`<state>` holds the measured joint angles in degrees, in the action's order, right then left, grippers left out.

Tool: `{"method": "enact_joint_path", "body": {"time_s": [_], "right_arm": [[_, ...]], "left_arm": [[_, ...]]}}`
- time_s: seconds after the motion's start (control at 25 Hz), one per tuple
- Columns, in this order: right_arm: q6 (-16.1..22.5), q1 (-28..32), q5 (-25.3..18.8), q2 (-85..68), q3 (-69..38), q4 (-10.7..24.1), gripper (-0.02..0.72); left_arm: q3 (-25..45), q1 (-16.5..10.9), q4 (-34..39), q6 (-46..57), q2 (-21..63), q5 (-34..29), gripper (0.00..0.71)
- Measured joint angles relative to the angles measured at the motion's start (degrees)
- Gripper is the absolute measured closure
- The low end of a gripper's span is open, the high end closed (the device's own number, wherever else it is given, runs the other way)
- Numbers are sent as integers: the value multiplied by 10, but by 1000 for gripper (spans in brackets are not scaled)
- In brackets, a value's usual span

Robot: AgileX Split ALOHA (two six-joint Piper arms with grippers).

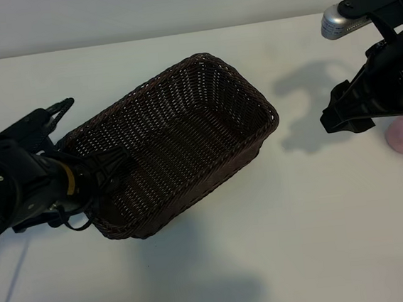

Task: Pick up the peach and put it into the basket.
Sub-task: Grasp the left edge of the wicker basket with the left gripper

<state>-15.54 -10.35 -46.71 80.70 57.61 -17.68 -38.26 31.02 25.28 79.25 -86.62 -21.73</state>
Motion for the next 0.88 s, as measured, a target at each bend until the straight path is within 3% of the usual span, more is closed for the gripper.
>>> {"method": "enact_joint_path", "body": {"time_s": [0.64, 0.8, 0.88], "right_arm": [[0, 0, -4, 0, 0, 0, 108], [0, 0, -4, 0, 0, 0, 108], [0, 0, -4, 0, 0, 0, 108]], "left_arm": [[1, 0, -3, 0, -38, 27, 155], [1, 0, -3, 1, -38, 24, 254], [2, 0, -3, 2, -38, 19, 347]]}}
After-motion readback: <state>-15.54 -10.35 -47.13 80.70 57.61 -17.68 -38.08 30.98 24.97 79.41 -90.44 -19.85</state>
